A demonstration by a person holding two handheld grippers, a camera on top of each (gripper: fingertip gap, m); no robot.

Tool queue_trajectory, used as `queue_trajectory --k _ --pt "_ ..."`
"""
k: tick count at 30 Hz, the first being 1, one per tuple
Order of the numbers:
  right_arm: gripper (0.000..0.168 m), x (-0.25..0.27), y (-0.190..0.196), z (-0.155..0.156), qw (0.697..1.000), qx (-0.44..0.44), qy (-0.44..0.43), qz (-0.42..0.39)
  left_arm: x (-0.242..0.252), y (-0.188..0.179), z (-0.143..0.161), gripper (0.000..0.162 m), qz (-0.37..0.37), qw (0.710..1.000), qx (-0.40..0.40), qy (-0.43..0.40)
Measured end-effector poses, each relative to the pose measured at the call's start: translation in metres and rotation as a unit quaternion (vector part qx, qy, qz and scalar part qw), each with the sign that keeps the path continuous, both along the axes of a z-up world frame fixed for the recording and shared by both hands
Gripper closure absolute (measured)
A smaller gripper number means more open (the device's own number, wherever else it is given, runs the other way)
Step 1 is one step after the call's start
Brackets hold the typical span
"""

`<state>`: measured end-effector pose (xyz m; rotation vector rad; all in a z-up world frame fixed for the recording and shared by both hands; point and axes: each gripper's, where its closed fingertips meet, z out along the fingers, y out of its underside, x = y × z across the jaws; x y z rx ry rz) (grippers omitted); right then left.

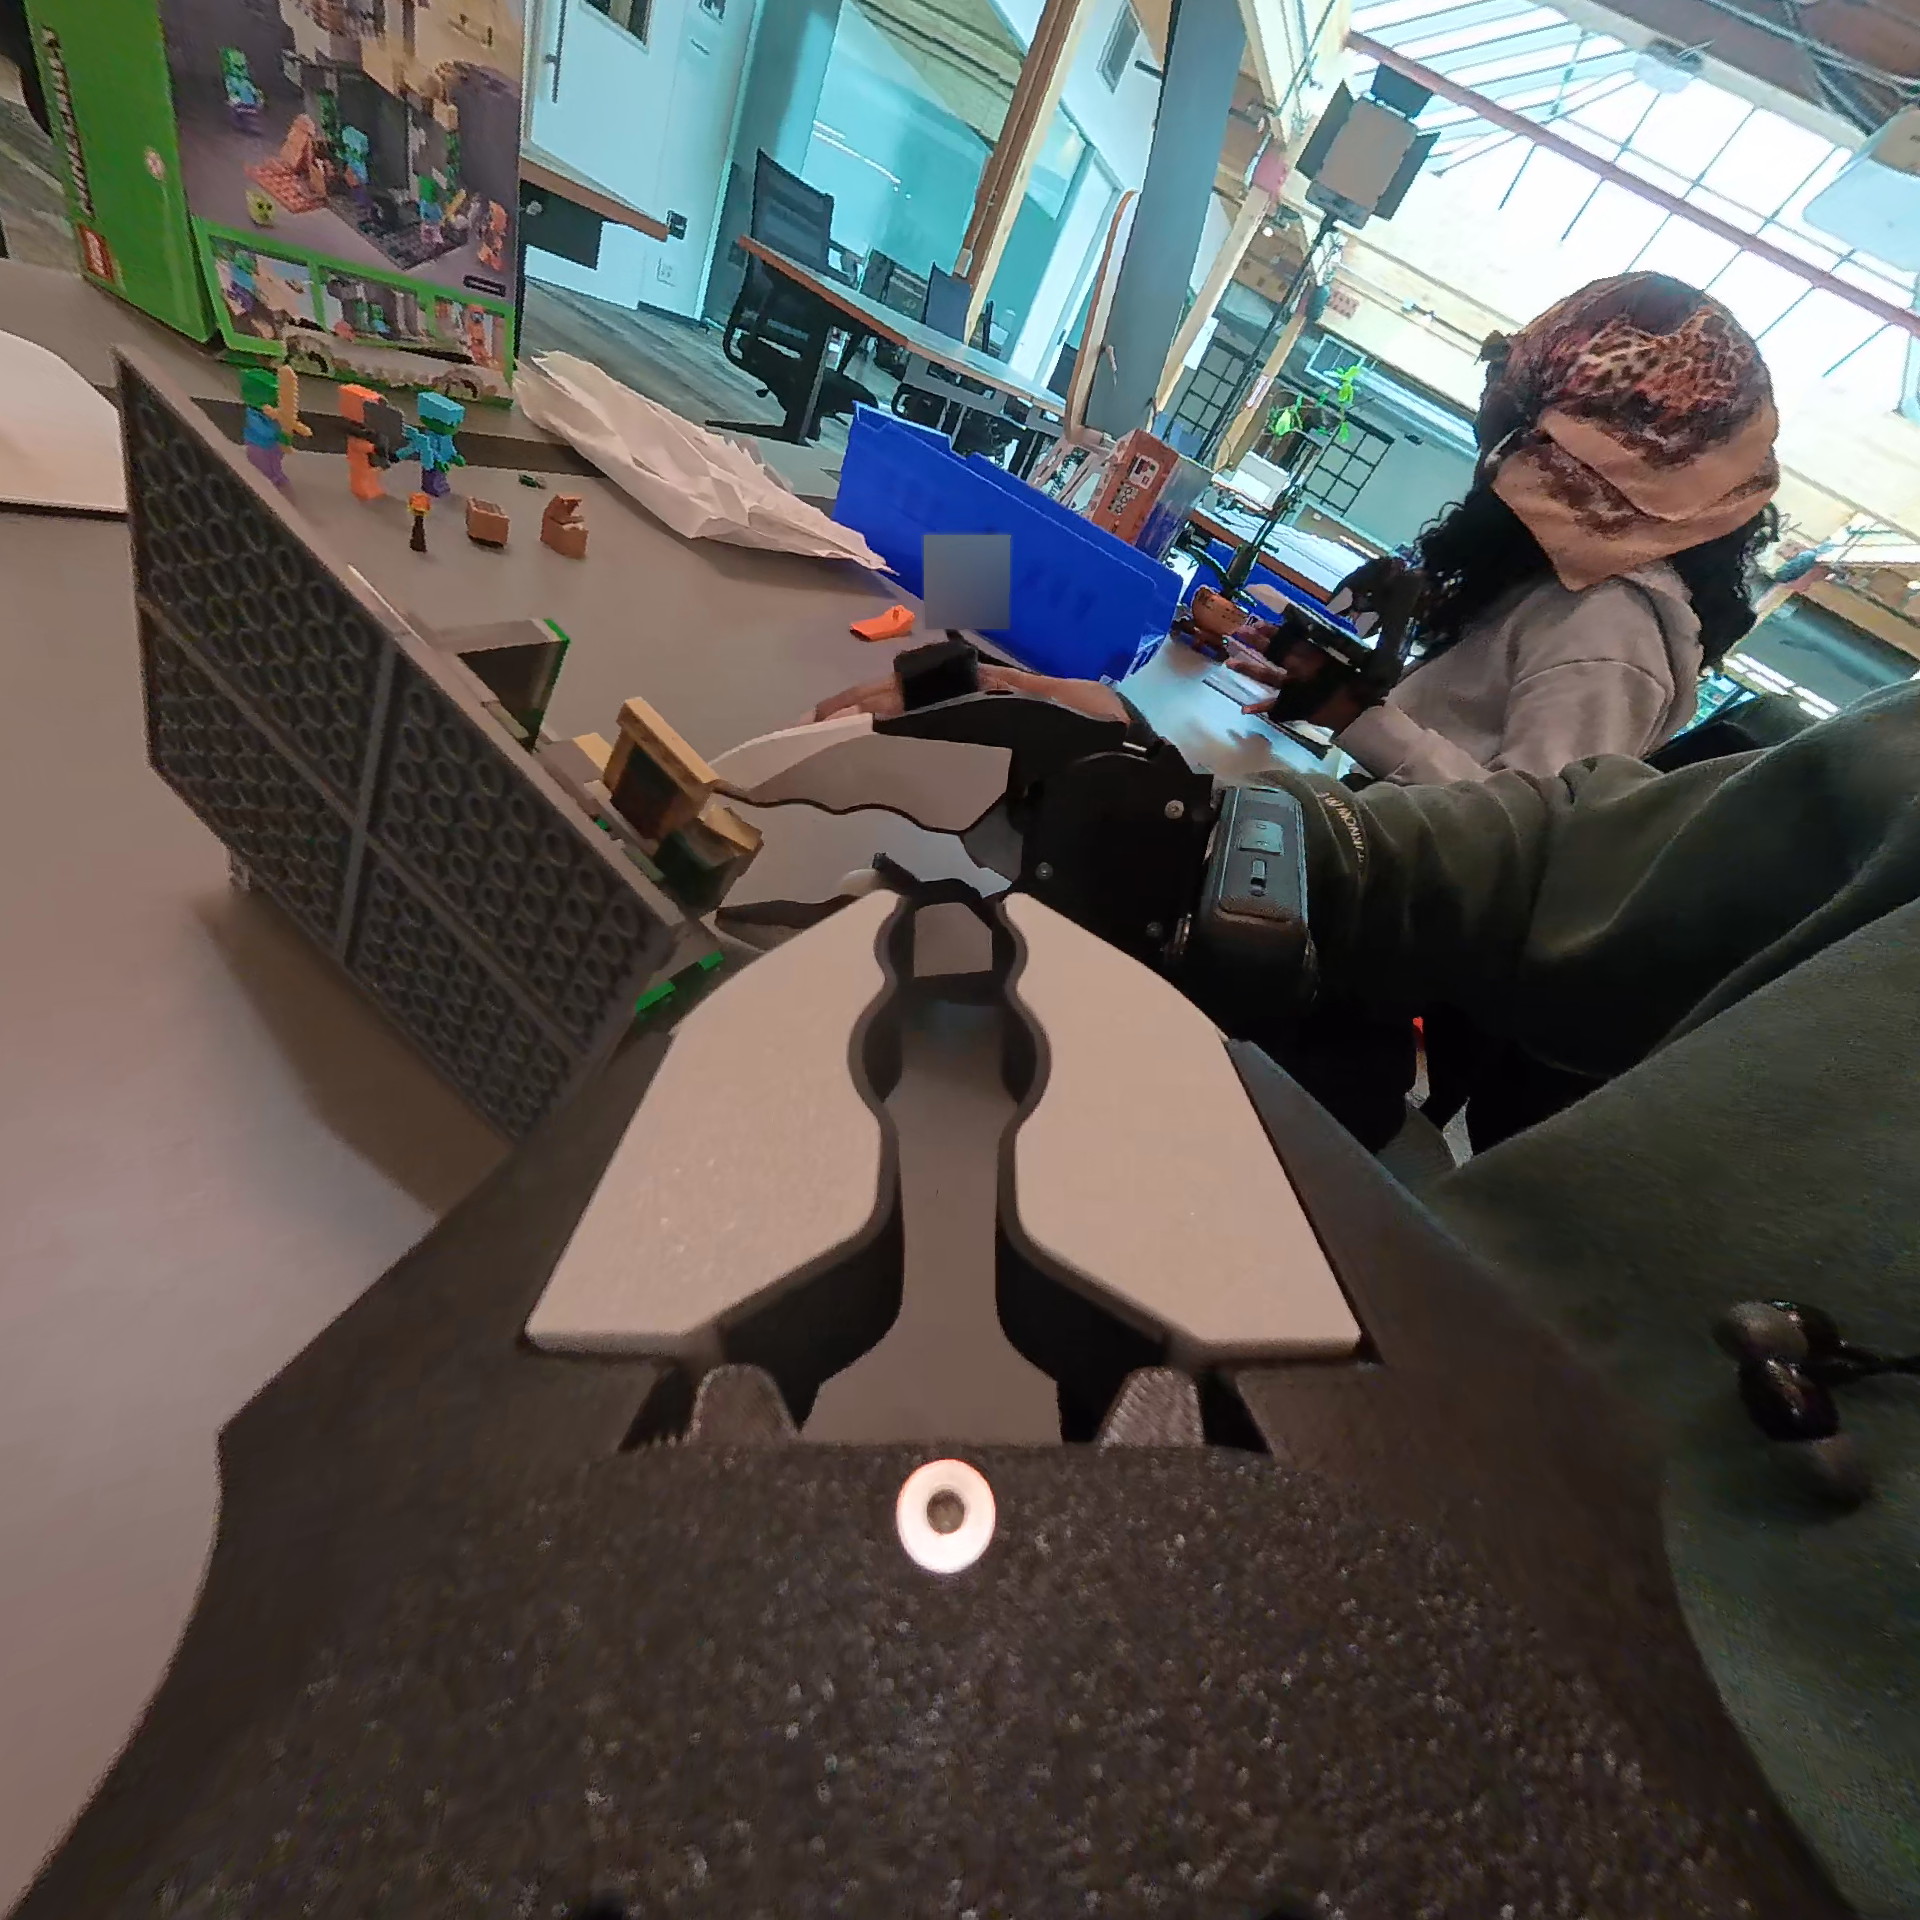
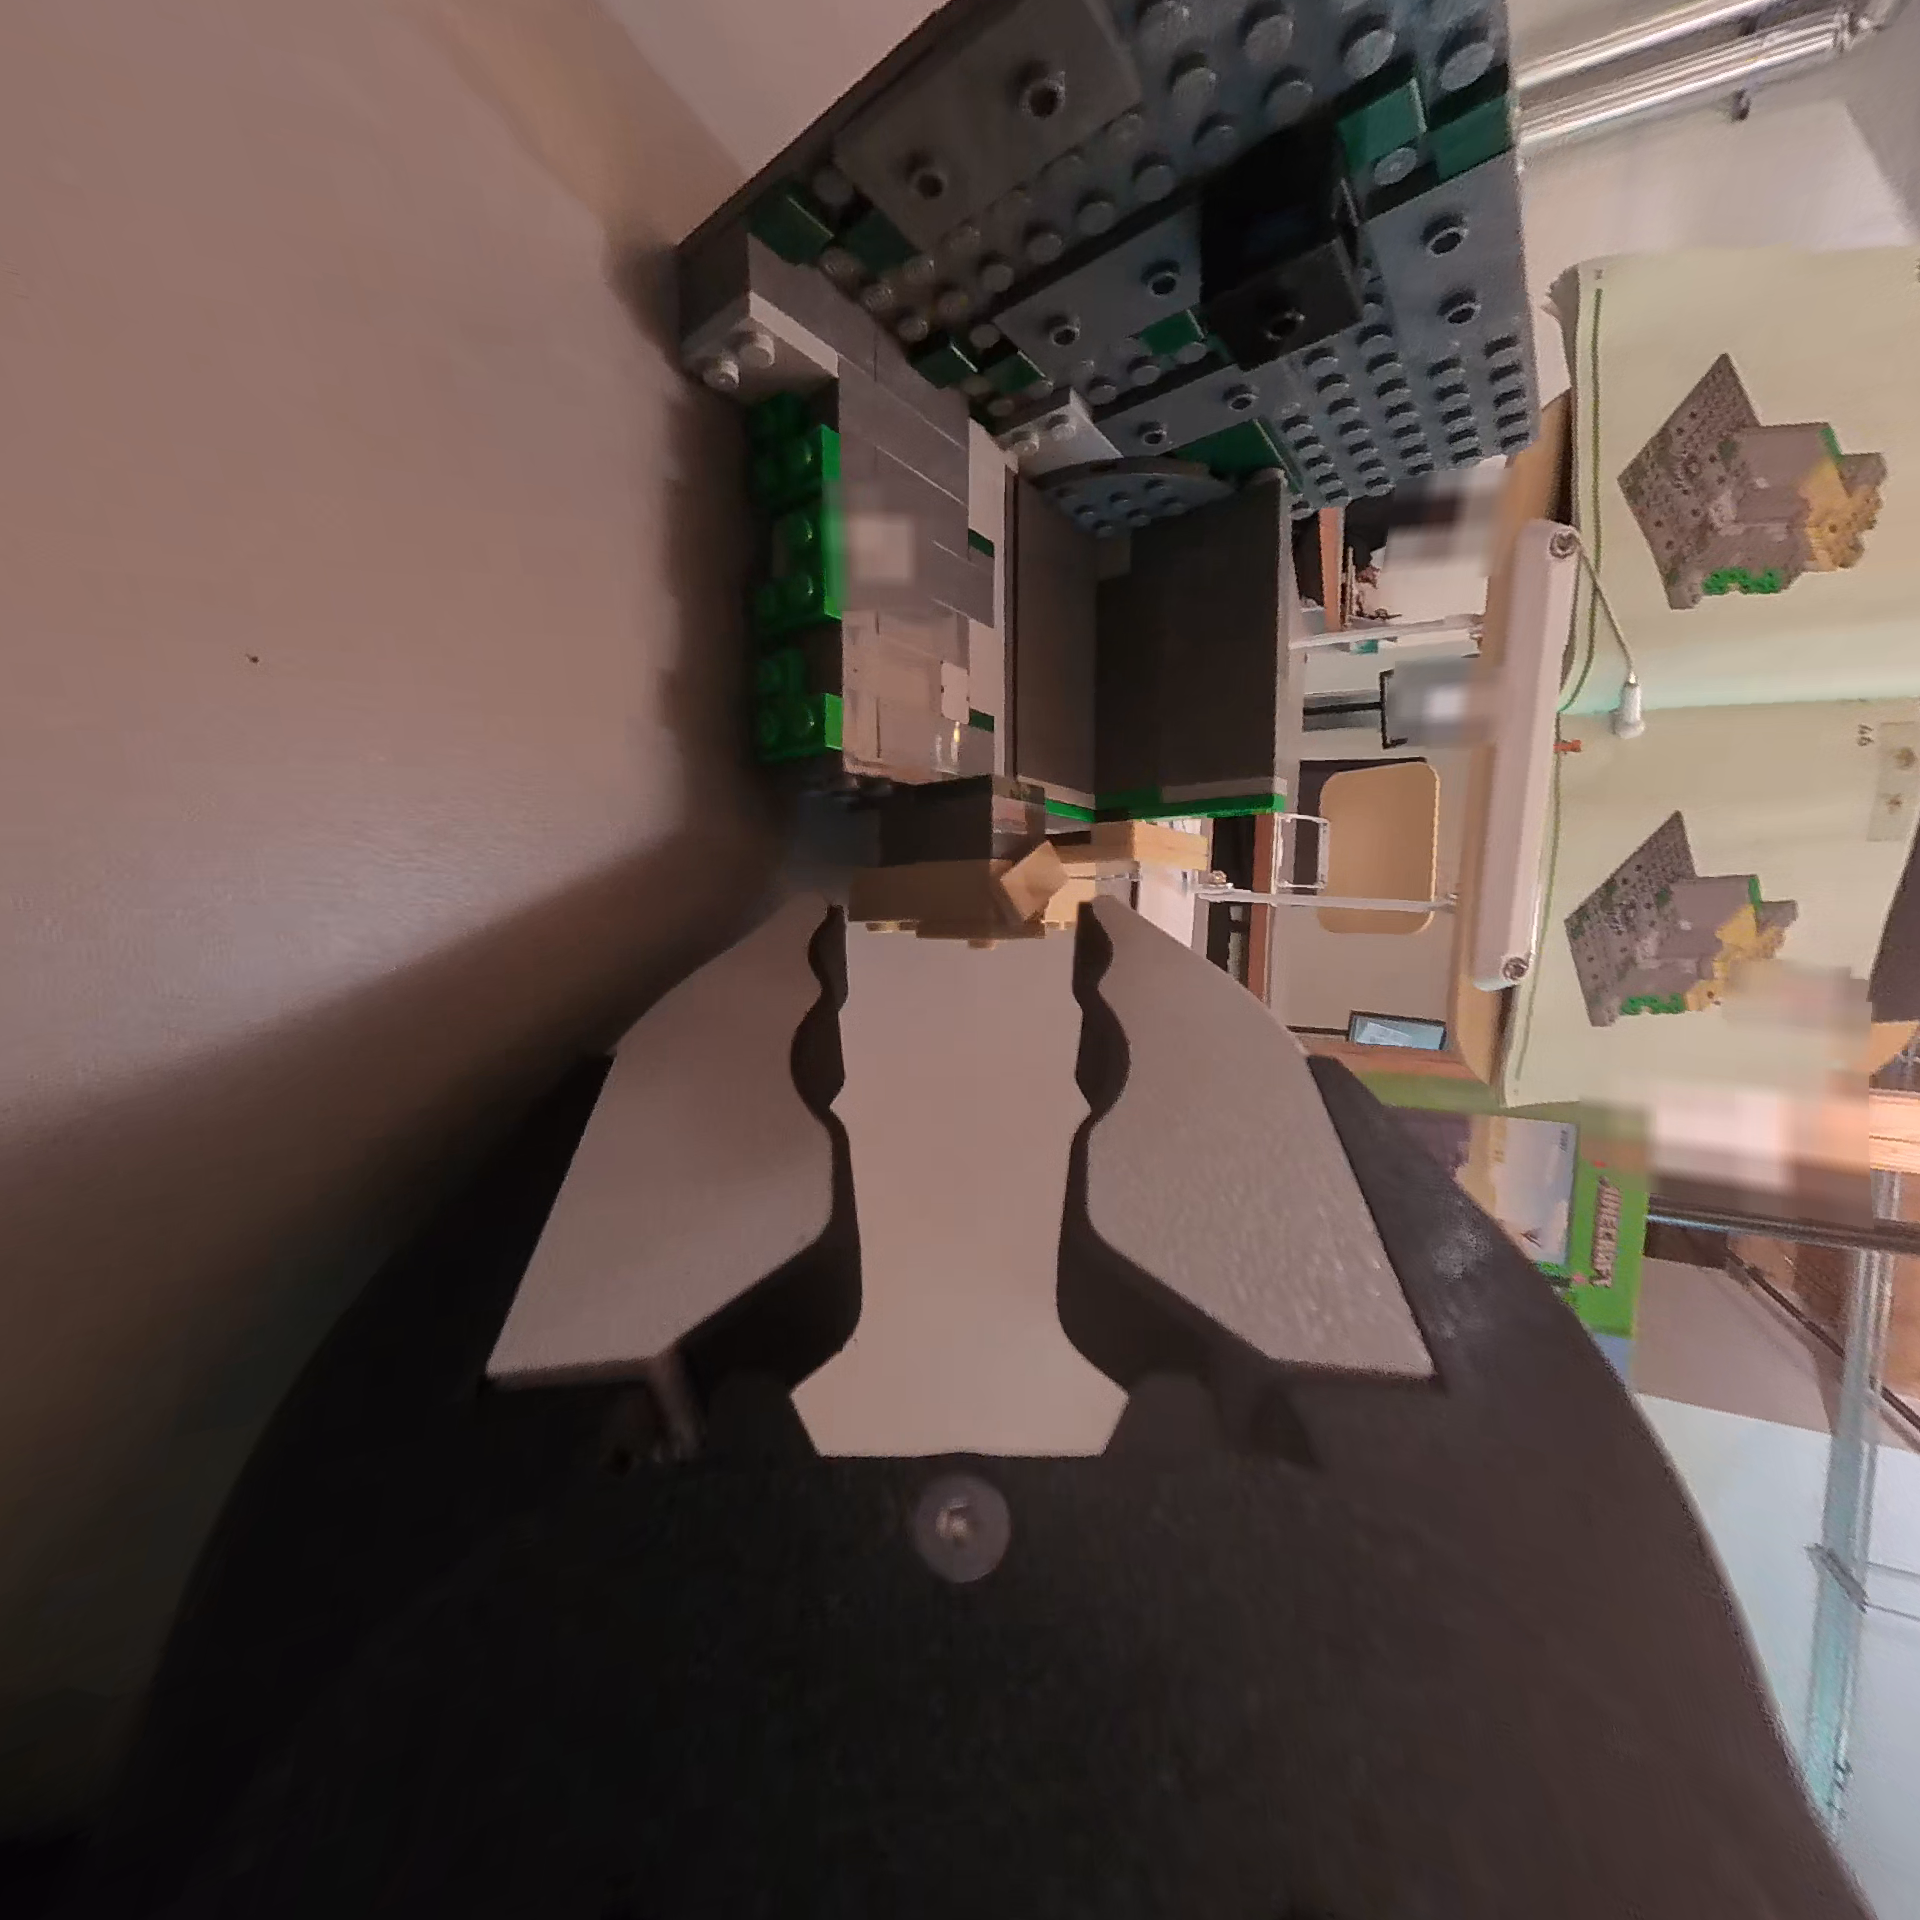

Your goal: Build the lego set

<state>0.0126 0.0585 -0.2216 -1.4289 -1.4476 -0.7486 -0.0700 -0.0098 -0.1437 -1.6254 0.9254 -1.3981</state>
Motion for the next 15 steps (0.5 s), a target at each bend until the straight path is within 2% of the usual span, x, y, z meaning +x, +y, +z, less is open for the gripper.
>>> queue_trajectory --k 1,7,15 --pt "0.126 0.0000 -0.0004 0.0010 1.000 0.004 -0.002 -0.002 0.0002 -0.0001 0.0000 0.149 0.000 1.000 0.001 0.001" --pt "0.125 -0.0032 -0.0050 0.0035 0.999 0.028 -0.026 -0.013 0.0024 -0.0032 0.0009 0.148 -0.005 1.000 0.007 0.003" --pt "0.131 -0.0063 0.0003 0.0014 0.997 0.041 -0.052 -0.026 0.0001 -0.0027 0.0055 0.148 0.001 1.000 0.022 0.007"
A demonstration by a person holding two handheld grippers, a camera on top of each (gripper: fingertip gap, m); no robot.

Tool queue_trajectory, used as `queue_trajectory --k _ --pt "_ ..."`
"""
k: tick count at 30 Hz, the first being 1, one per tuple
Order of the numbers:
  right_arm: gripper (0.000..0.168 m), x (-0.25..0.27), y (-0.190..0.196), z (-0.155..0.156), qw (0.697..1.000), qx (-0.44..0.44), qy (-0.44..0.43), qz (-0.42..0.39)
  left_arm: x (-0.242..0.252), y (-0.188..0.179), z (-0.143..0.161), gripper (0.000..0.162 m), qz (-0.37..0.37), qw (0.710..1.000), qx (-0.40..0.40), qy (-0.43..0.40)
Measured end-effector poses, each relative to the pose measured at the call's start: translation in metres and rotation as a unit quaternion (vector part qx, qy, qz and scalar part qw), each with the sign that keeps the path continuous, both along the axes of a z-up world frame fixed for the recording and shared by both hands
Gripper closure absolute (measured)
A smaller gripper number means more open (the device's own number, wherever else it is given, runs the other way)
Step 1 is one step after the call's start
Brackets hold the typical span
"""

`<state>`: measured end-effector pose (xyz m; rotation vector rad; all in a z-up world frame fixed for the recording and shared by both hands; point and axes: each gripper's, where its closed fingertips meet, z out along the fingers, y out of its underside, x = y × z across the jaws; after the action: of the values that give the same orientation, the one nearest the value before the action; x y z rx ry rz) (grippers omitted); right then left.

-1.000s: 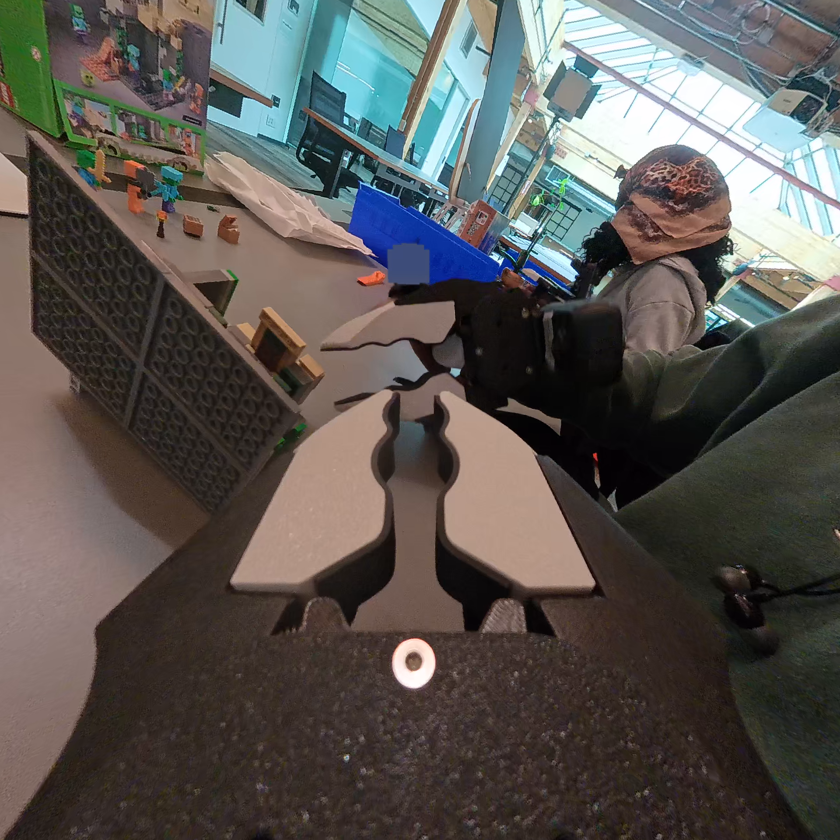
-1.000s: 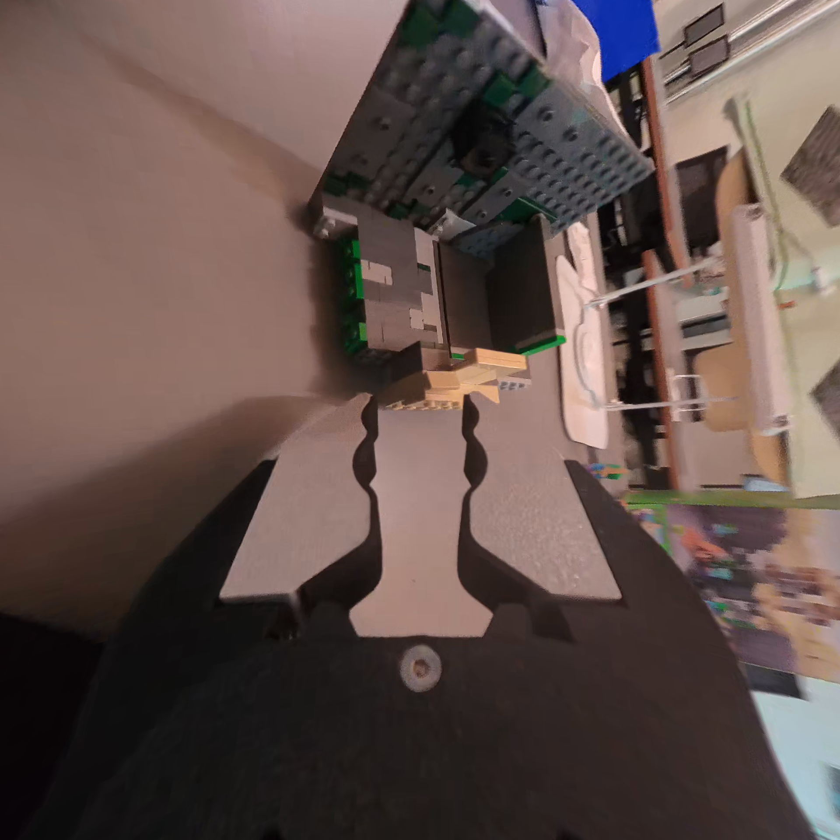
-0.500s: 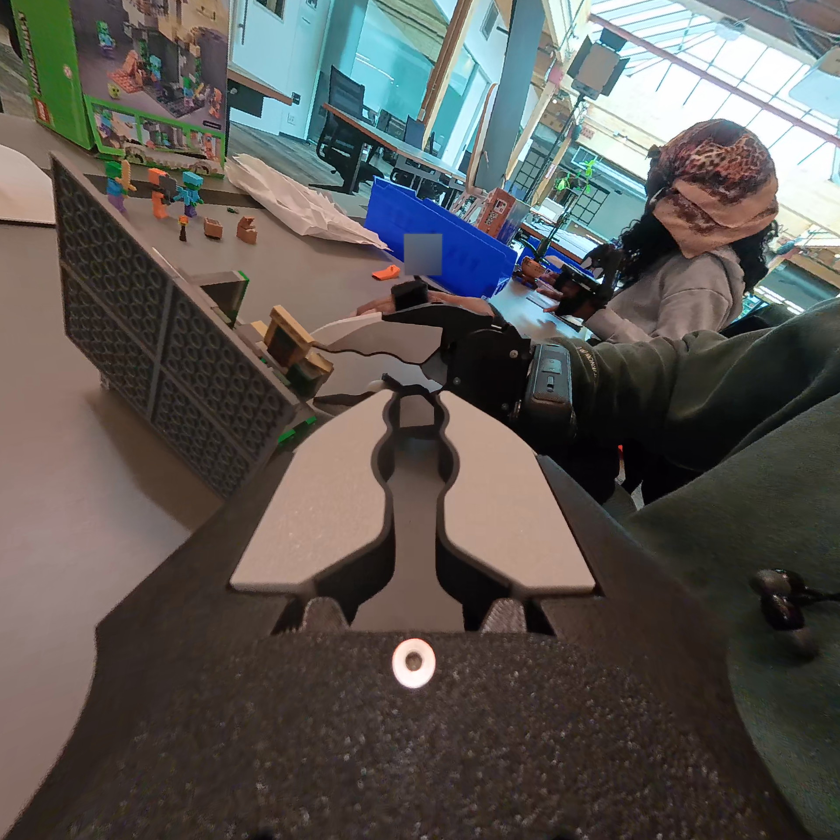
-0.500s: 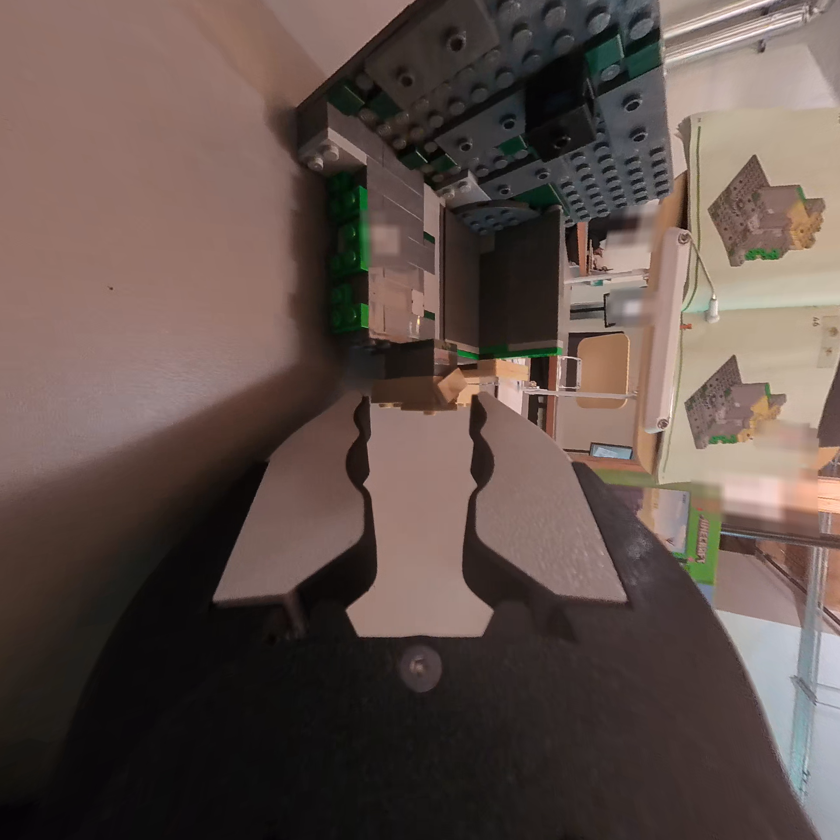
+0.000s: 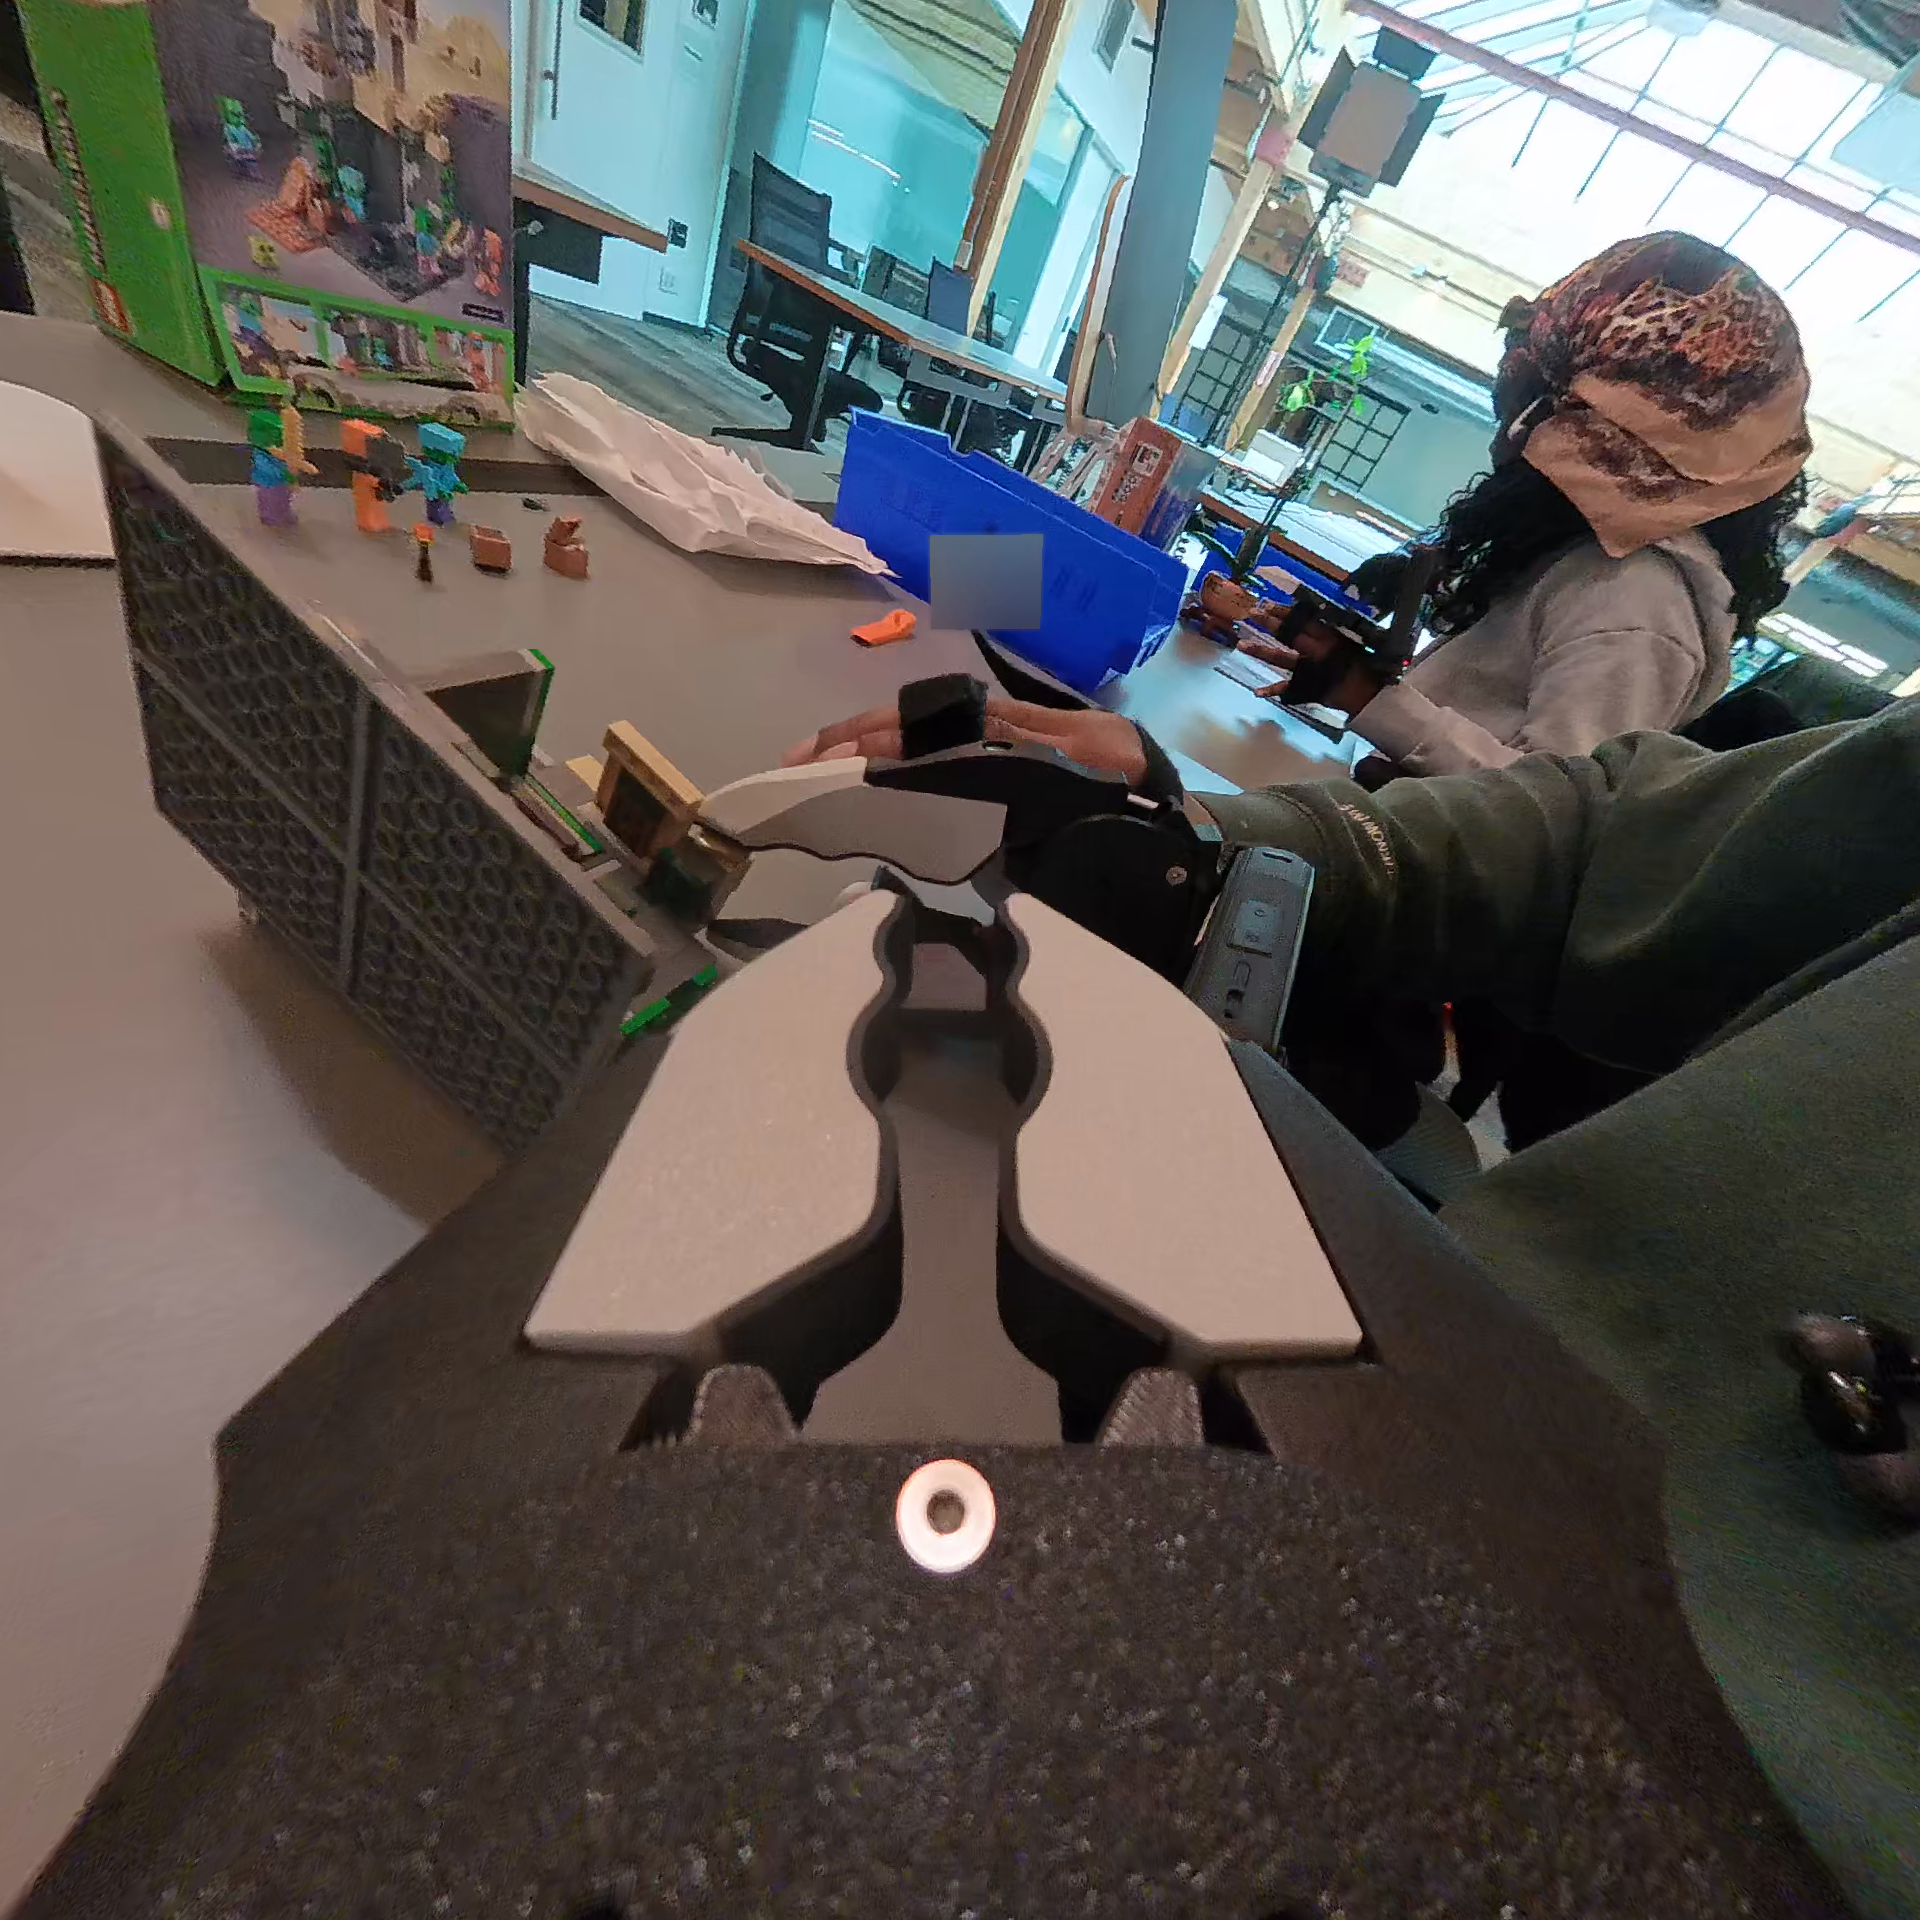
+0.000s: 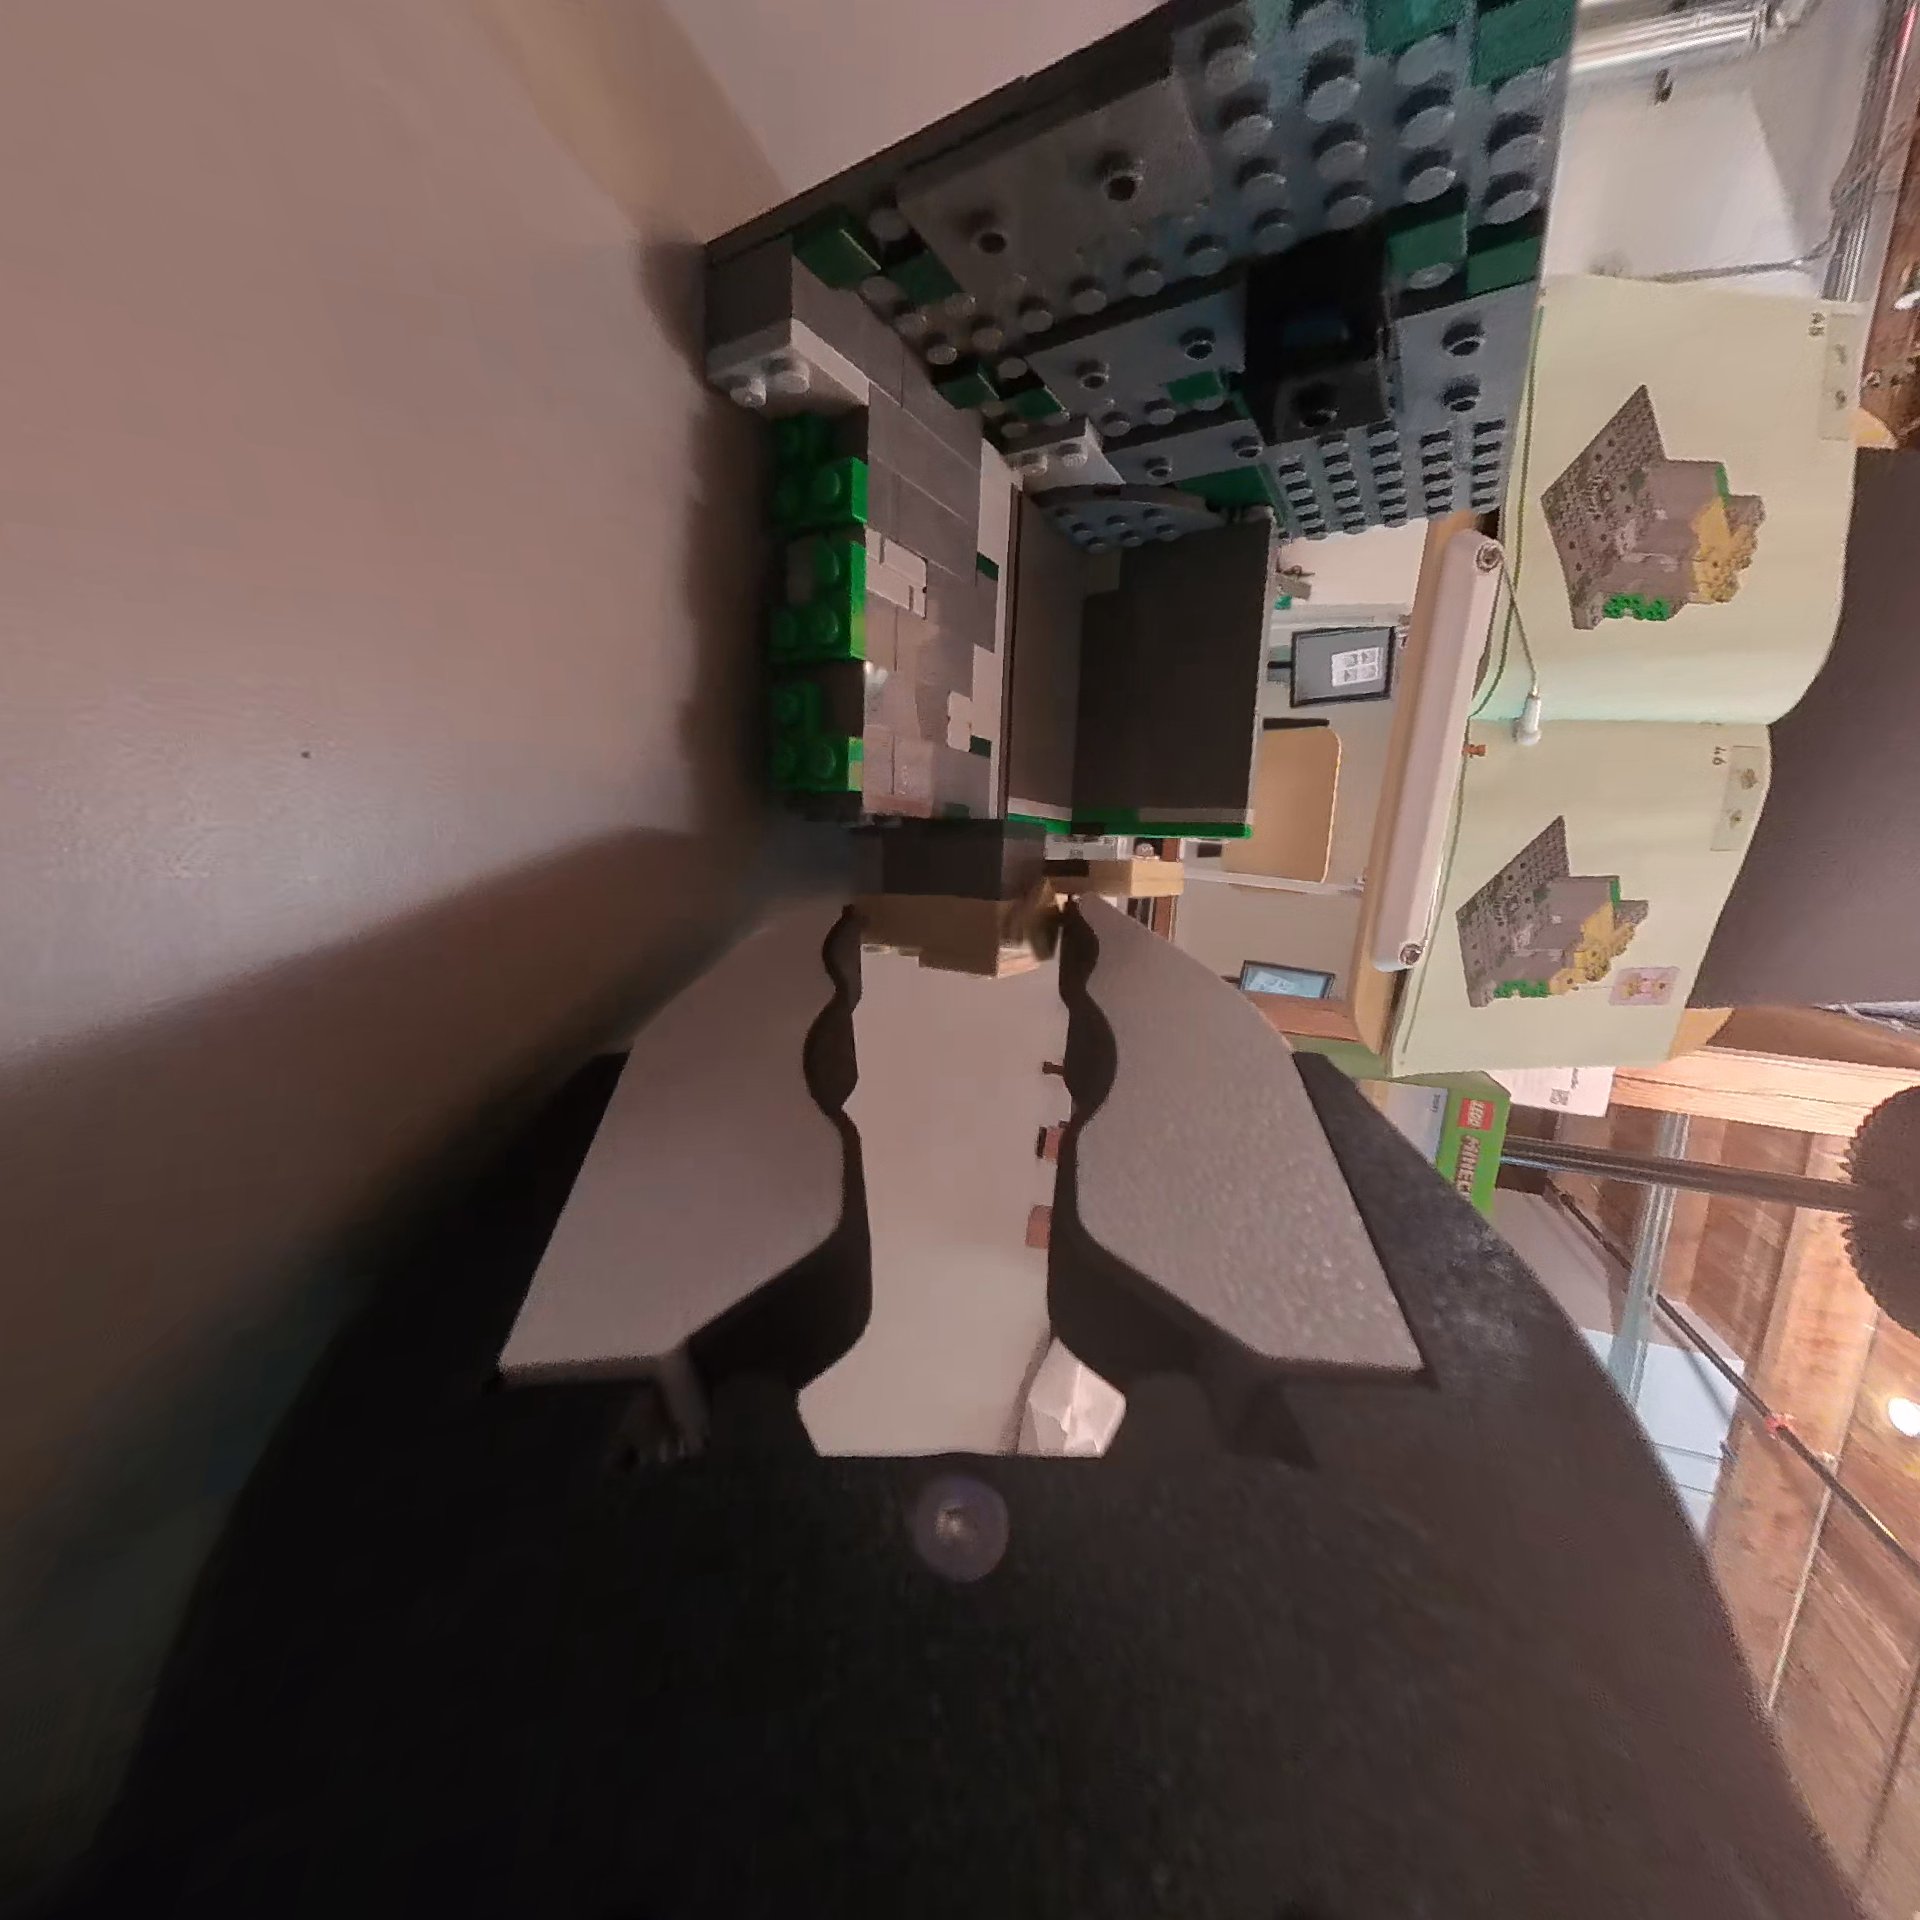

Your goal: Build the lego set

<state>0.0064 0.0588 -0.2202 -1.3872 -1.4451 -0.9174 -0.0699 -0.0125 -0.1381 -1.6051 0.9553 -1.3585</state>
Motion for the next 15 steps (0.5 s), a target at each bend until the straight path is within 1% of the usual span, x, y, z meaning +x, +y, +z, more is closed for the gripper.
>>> queue_trajectory --k 2,5,6,10,12,15 --pt "0.134 0.000 0.001 0.001 1.000 0.009 -0.001 0.001 -0.003 0.004 0.002 0.147 0.011 1.000 0.013 0.007" --pt "0.146 -0.002 0.002 0.003 1.000 0.020 0.008 0.011 -0.011 0.015 0.004 0.145 0.037 0.998 0.045 0.026" --pt "0.147 -0.002 0.002 0.003 1.000 0.019 0.012 0.011 -0.015 0.020 0.005 0.144 0.047 0.996 0.060 0.036" --pt "0.146 0.003 0.006 0.004 1.000 0.008 0.028 0.003 -0.030 0.041 0.004 0.139 0.080 0.986 0.118 0.084" --pt "0.145 0.003 0.007 0.004 0.999 0.000 0.041 0.002 -0.034 0.049 0.002 0.139 0.087 0.982 0.130 0.103" --pt "0.147 0.004 0.006 0.006 0.999 -0.002 0.053 0.005 -0.034 0.053 0.001 0.139 0.087 0.981 0.134 0.109"
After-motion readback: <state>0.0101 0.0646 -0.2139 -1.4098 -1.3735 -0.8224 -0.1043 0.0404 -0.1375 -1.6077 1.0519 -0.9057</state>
